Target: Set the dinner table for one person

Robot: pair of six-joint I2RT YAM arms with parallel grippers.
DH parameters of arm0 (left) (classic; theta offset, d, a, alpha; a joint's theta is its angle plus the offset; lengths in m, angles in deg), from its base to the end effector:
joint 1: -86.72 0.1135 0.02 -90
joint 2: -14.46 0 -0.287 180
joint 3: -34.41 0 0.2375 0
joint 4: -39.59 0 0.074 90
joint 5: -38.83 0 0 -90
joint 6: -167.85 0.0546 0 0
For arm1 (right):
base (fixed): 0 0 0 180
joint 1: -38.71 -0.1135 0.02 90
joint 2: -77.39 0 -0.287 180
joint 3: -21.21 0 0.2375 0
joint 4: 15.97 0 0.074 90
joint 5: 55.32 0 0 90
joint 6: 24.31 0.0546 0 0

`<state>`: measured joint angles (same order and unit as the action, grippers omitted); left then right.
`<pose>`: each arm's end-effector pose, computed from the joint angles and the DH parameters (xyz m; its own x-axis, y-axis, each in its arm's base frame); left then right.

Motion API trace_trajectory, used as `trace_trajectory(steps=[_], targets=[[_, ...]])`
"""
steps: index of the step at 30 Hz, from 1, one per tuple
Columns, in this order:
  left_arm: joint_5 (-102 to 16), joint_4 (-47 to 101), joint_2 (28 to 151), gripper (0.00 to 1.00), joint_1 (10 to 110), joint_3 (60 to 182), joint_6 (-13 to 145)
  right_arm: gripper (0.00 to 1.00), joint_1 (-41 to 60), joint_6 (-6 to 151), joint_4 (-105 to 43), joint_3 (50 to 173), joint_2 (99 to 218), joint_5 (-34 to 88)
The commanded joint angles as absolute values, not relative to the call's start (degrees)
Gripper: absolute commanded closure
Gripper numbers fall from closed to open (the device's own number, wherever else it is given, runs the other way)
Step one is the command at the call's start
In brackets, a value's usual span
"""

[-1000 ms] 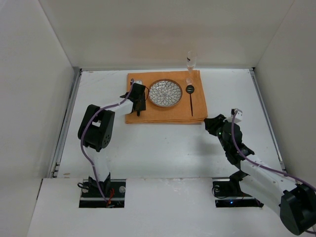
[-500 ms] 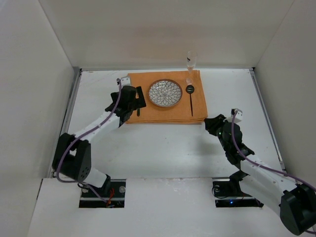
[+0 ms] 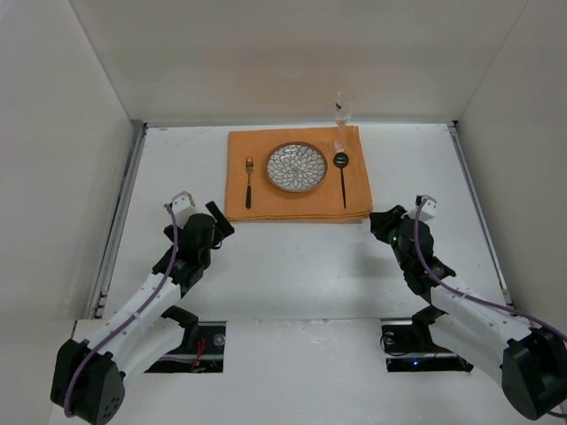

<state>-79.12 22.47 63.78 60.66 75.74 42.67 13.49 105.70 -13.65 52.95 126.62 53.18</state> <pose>0.1719 -0.0556 0.2463 -0.3155 -0.4122 -0.8547 -0.2141 0.9084 -0.3591 0.1707 0.0612 0.2266 -0.2630 0.5501 -0.7926 0.0549 0.8287 0.5569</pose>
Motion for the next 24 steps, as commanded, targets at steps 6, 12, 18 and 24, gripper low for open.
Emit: trace_trajectory(steps=[6,12,18,24], targets=[[-80.1,17.3,60.4,0.00,64.5,69.1,33.6,0.51,13.1,105.9,-10.7,53.3,125.6,58.5],[-80.8,17.0,60.8,0.00,64.1,68.1,31.9,0.45,13.1,106.4,-9.5,52.5,125.7,58.8],[-80.9,17.7,59.8,0.00,65.1,67.0,31.4,0.44,13.1,106.4,-9.4,52.6,126.3,58.8],[-80.8,17.6,60.3,0.00,65.4,66.3,31.4,0.43,13.1,106.2,-9.4,52.8,126.3,58.6]])
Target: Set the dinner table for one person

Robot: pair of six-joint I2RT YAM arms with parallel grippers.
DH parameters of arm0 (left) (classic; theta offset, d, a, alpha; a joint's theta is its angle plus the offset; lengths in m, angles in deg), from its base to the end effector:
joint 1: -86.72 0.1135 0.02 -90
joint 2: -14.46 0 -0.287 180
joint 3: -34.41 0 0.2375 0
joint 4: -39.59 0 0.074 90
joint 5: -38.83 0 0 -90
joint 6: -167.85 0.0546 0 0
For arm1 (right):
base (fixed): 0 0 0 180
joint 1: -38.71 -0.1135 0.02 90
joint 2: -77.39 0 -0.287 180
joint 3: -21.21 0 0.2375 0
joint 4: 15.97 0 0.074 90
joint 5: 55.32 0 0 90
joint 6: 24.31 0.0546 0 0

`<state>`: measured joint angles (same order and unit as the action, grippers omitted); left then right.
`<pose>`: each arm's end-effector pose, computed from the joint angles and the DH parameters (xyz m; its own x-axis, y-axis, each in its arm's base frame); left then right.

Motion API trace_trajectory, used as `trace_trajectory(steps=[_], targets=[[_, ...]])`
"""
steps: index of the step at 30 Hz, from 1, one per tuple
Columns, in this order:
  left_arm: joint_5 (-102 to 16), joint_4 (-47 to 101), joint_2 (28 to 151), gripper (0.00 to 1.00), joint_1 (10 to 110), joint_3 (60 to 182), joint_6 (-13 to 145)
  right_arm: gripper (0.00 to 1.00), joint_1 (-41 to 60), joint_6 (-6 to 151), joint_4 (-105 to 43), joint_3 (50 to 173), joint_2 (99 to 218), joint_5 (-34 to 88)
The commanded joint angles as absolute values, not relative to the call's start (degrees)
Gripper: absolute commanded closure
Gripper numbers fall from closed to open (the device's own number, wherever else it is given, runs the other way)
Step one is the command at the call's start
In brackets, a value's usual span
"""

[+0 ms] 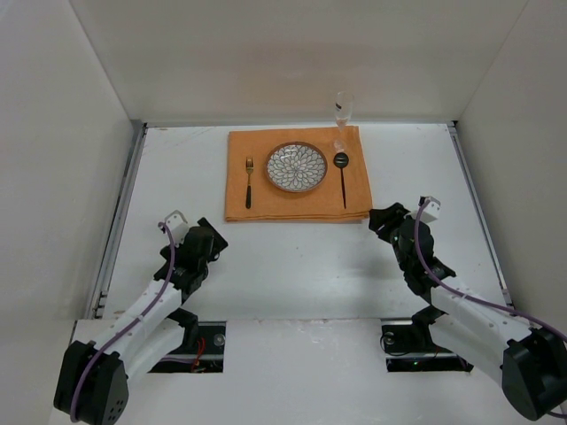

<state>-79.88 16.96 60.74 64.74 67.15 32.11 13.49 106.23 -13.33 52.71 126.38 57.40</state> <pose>0.1498 -0.0322 0.1934 -0.3595 -0.5323 -0.7665 -0.4138 0.8271 -0.3803 0.1704 0.0569 0.2268 -0.2121 0.5628 -0.7989 0.1087 0.8260 0.5530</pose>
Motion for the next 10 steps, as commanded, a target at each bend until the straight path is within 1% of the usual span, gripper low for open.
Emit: trace_trajectory(steps=[1,10], targets=[[-80.8,17.7,60.3,0.00,65.5,66.3,31.4,0.43,13.1,106.2,-9.4,52.9,126.4,58.6],[-81.0,18.0,63.0,0.00,65.0,67.7,32.1,0.43,13.1,105.9,-9.4,53.1,126.5,58.3]])
